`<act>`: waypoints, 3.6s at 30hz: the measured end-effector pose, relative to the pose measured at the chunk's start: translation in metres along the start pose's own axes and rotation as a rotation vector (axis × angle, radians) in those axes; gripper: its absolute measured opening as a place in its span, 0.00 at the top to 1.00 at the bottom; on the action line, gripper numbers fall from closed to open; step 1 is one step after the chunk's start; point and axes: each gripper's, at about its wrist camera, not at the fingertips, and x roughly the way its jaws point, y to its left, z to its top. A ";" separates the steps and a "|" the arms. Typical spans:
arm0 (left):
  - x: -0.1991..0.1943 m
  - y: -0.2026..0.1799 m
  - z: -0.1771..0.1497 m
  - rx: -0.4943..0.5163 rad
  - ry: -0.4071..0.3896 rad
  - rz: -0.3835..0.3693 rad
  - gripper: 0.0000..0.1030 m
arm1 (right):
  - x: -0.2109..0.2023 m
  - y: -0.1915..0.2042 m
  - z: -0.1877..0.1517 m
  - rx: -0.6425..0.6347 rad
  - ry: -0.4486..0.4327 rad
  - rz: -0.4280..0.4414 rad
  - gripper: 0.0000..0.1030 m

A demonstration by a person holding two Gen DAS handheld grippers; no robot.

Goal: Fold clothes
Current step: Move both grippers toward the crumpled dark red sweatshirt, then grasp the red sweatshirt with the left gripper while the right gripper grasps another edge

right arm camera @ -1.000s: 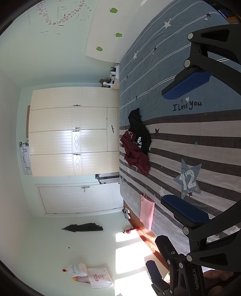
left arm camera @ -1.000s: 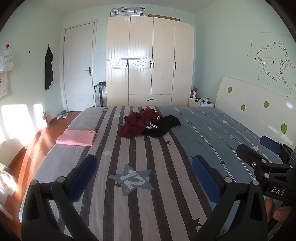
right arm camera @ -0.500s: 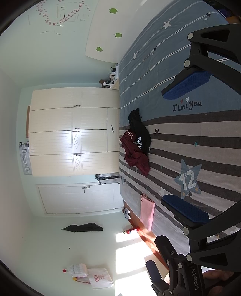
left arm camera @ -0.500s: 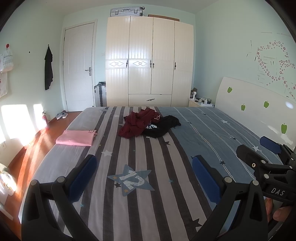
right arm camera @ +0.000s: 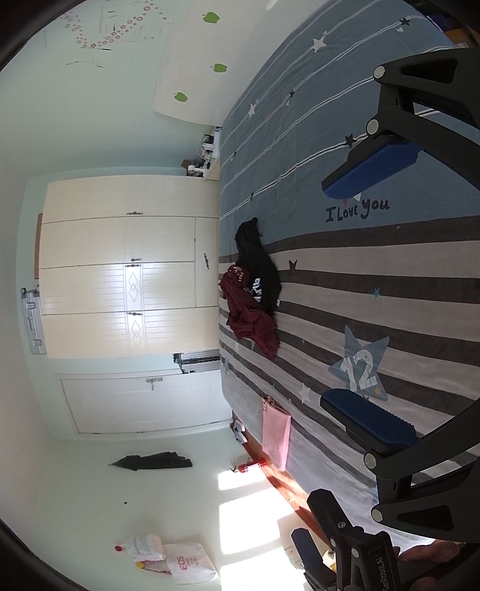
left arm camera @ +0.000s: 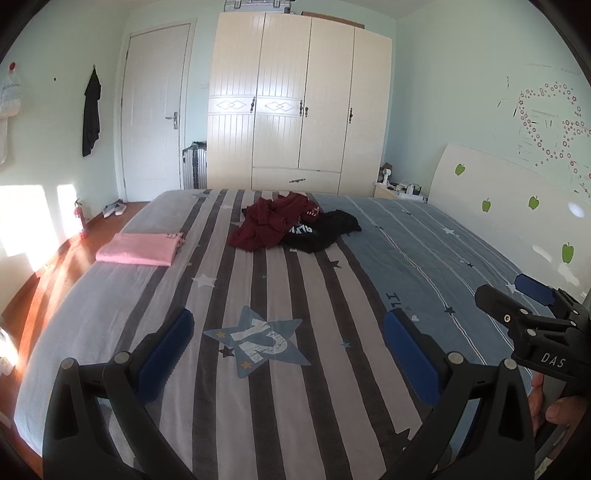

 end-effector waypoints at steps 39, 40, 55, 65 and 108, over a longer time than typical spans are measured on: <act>0.456 0.110 0.095 -0.058 0.336 0.008 0.03 | 0.440 -0.028 0.075 0.136 0.343 0.073 0.01; 0.476 0.118 0.097 -0.059 0.349 0.004 0.04 | 0.457 -0.023 0.078 0.135 0.337 0.077 0.01; 0.661 0.180 0.110 -0.085 0.478 -0.085 0.21 | 0.667 0.040 0.102 0.164 0.425 0.150 0.02; 0.664 0.173 0.104 -0.082 0.528 -0.112 0.92 | 0.720 0.029 0.101 0.269 0.518 0.210 0.45; 0.254 0.204 0.025 -0.165 0.561 -0.010 0.27 | 0.334 -0.103 -0.067 0.275 0.726 0.136 0.58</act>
